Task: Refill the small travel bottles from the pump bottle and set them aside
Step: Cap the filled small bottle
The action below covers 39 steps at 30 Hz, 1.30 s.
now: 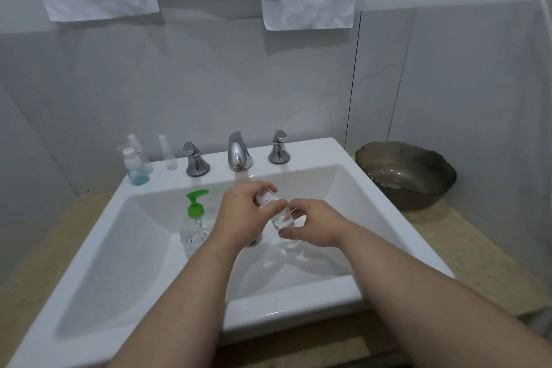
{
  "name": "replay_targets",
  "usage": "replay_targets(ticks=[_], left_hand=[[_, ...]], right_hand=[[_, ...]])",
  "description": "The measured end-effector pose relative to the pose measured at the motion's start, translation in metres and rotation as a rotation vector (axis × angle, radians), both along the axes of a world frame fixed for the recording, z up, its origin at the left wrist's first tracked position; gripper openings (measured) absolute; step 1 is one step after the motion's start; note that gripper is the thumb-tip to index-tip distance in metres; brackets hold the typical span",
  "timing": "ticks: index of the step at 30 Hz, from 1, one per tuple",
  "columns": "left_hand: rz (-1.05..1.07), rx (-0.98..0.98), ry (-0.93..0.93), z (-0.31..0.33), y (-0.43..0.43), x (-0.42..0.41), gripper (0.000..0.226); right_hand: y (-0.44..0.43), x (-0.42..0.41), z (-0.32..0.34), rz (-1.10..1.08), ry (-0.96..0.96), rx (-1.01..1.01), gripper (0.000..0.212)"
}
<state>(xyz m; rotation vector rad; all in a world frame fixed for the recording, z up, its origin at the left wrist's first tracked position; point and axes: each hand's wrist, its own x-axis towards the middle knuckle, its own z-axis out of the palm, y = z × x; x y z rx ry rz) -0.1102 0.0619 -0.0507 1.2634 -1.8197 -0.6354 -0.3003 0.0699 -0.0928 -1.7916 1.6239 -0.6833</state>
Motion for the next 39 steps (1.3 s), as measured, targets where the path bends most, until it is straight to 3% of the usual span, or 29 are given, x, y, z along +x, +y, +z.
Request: replay_targets(ticks=[7, 10, 17, 21, 27, 32, 39], left_hand=[[-0.012, -0.063, -0.103, -0.0006, -0.0044, 0.0025, 0.035], [-0.064, -0.045, -0.144, -0.002, -0.0017, 0.0005, 0.051], [-0.105, 0.092, -0.035, -0.0043, -0.0027, 0.0019, 0.069], [-0.146, 0.145, 0.012, -0.0012, 0.0009, -0.0003, 0.062], [-0.14, 0.052, -0.065, -0.003, -0.0015, -0.0016, 0.045], [-0.148, 0.171, 0.017, -0.0021, -0.0026, 0.0007, 0.068], [-0.04, 0.049, -0.046, -0.006, -0.0051, -0.0018, 0.051]], right_hand=[[0.0008, 0.0027, -0.0001, 0.028, 0.01, 0.012, 0.042], [-0.0006, 0.004, -0.0023, 0.043, 0.02, 0.017, 0.05], [0.0018, 0.0022, 0.0013, 0.05, 0.028, 0.018, 0.037], [0.0016, 0.0022, 0.0021, 0.042, 0.01, 0.016, 0.031], [-0.0017, 0.0033, -0.0013, 0.051, 0.037, 0.03, 0.048], [0.0008, 0.0026, 0.0013, 0.05, 0.035, 0.037, 0.04], [0.0022, 0.0039, 0.0022, 0.042, 0.017, 0.025, 0.045]])
